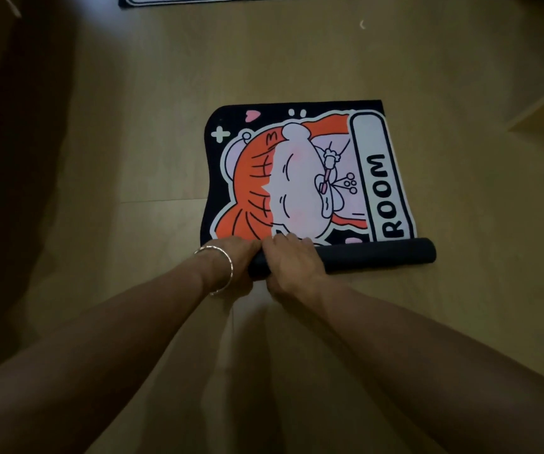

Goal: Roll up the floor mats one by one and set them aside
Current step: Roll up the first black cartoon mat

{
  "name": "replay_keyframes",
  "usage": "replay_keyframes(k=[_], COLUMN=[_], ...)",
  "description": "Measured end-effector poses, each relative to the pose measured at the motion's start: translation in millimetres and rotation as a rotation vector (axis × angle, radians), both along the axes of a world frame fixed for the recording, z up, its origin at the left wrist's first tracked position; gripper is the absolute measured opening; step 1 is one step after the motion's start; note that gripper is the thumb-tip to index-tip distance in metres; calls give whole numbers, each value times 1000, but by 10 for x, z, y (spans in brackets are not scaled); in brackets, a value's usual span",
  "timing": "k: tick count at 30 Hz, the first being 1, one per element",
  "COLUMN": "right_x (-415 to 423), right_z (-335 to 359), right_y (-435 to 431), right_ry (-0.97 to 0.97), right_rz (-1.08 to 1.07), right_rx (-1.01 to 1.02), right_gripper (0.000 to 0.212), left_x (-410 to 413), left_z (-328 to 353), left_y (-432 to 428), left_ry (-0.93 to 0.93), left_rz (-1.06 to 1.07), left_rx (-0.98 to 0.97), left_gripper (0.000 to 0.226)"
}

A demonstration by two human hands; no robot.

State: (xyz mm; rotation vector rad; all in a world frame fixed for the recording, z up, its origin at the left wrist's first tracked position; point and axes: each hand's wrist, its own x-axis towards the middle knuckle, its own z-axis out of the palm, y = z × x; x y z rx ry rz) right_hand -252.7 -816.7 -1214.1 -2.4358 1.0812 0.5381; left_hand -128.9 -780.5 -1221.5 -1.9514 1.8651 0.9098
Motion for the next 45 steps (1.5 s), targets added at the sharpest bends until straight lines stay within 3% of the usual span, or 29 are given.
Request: replay_keyframes(k=[2,7,13,16,18,23,29,34,38,42,45], right_x=[-20,34,0,26,37,26,40,-105,-91,-21,-44], right_z=[-29,21,-52,7,44,22,103,37,50,84,83], right_y=[52,-133,48,-50,-111,-43,-155,-145,-218,-119,-58], right_ry=[5,141,15,122,160,82,168,66,128,151,90], right_rz=[32,-11,83,46,51,106,91,126,84,-10,-10], right_rx=[-39,183,-49,106,165,-16,163,-64,43,202,136], right_gripper=[49,47,48,48,48,55,52,49,49,48,45], left_x=[-6,-136,-106,-135,-157,-30,-158,30,-5,-270,-239], left_z=[-3,-58,-28,-76,-101,11,-43,24,42,-76,-57], left_y=[-8,136,67,129,155,35,146,97,102,58,2], left_ry=[14,-161,-99,-131,-60,38,15,-8,-135,-134,-147], left_rz=[0,-47,77,31,63,100,115,115,59,29,14], left_rx=[29,-161,-58,-121,-82,76,-120,-85,-111,-123,-63], left_gripper=[45,54,42,51,56,55,50,43,50,43,46])
